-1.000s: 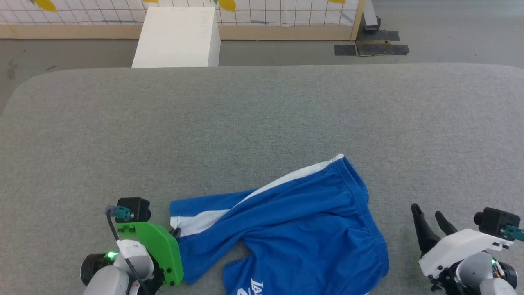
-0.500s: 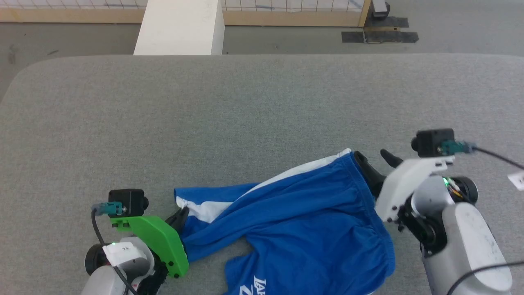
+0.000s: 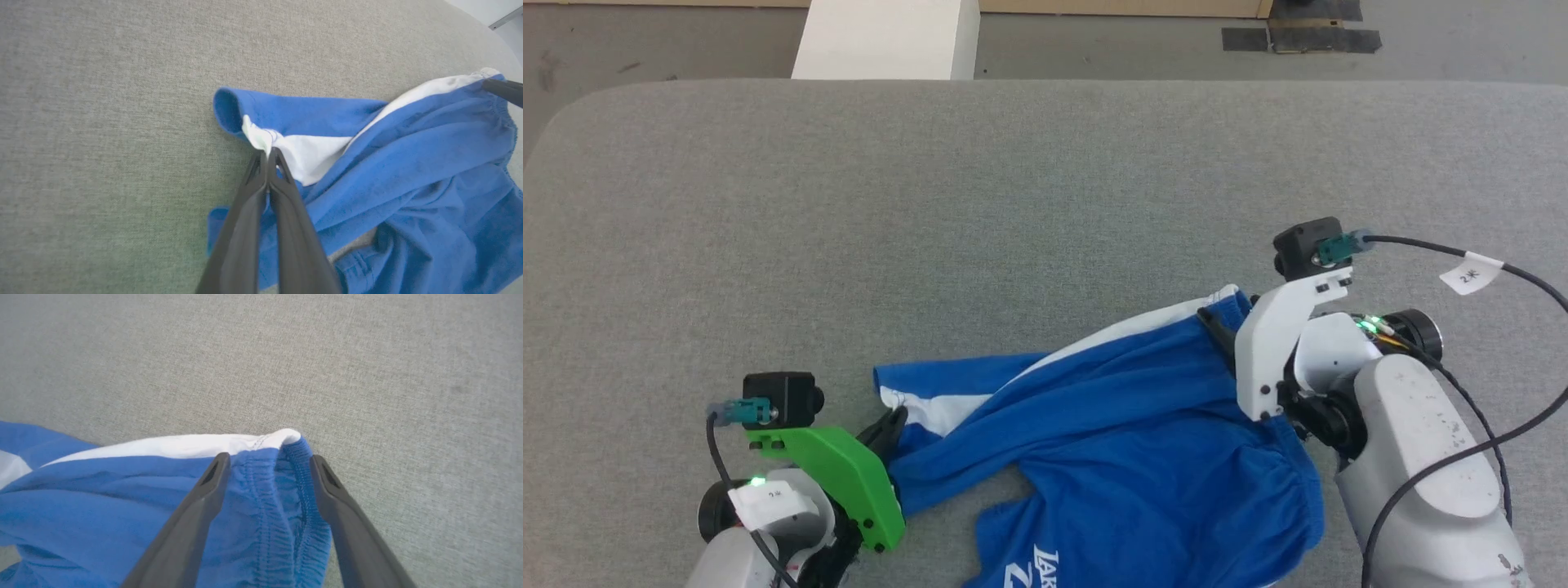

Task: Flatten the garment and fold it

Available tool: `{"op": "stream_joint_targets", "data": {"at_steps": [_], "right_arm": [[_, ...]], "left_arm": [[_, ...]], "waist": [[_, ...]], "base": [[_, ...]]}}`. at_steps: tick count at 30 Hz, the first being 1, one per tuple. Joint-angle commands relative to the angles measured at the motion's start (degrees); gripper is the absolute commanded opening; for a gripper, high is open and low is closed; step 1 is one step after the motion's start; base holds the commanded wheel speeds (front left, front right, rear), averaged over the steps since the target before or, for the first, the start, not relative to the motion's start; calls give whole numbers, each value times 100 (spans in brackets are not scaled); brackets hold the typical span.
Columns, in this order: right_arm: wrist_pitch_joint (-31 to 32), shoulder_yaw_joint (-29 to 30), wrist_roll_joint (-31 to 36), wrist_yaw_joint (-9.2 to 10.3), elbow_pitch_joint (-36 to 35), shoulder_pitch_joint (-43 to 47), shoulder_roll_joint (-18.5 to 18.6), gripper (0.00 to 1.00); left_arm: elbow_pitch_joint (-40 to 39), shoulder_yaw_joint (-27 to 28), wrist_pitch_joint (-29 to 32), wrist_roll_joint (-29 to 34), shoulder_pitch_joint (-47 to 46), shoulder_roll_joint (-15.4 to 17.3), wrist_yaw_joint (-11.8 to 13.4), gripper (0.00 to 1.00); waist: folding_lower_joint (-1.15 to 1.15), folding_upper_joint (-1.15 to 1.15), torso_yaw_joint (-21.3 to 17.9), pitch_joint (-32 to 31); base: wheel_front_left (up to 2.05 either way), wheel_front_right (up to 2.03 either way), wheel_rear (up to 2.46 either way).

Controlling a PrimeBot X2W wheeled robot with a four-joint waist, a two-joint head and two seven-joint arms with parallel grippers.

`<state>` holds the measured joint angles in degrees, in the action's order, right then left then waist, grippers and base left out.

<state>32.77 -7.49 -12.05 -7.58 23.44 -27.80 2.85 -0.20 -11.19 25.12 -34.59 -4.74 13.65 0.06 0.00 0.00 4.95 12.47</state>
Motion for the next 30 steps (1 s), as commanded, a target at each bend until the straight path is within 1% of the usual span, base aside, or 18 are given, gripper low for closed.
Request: {"op": "stream_joint_targets", "data": {"at_steps": [1, 4, 5, 6, 8, 16, 22, 24, 26, 27, 30], "right_arm": [[-45, -40, 17, 9, 67, -123, 3, 100], [-139, -136, -10, 9, 206, -204, 3, 100], [-186, -172, -34, 9, 242, -239, 3, 92], [-222, -185, -44, 9, 275, -265, 3, 40], [-305, -213, -63, 9, 338, -318, 3, 0], [-692, -218, -125, 9, 477, -406, 3, 0], [-870, -88, -454, 9, 196, -361, 3, 0], [-848, -17, -636, 9, 32, -413, 3, 0], [-740, 20, -862, 9, -124, -531, 3, 0], [-648, 25, -977, 9, -210, -628, 3, 0], [-336, 81, -1399, 9, -370, -1008, 3, 0]], "left_arm": [[6, -13, 0, -64, -3, -7, -24, 0], [20, -32, -8, -82, -39, -11, -47, 0], [26, -36, -13, -86, -49, -11, -53, 0], [33, -39, -17, -89, -57, -10, -57, 0], [51, -49, -21, -94, -75, -7, -66, 0], [125, -69, -69, -133, -61, -19, -74, 0], [-31, 147, -294, -399, -224, -127, -131, 0], [-113, 244, -340, -434, -441, -83, -159, 0], [-156, 404, -338, -647, -762, -133, -174, 0], [-142, 462, -317, -625, -985, -59, -170, 0], [49, 637, -260, -702, -1688, 18, -134, 0]], "waist": [[0, 0, 8, 37], [0, 0, 20, 87], [0, 0, 22, 106], [0, 0, 24, 119], [0, 0, 29, 141], [0, 0, -7, 42], [0, 0, -59, -222], [0, 0, -80, -312], [0, 0, -105, -403], [0, 0, -117, -432], [0, 0, -175, -466]], "base": [[0, 0, 0], [0, 0, 0], [0, 0, 0], [0, 0, 0], [0, 0, 0], [0, 0, 0], [0, 0, 0], [0, 0, 0], [0, 0, 0], [0, 0, 0], [0, 0, 0]]}}
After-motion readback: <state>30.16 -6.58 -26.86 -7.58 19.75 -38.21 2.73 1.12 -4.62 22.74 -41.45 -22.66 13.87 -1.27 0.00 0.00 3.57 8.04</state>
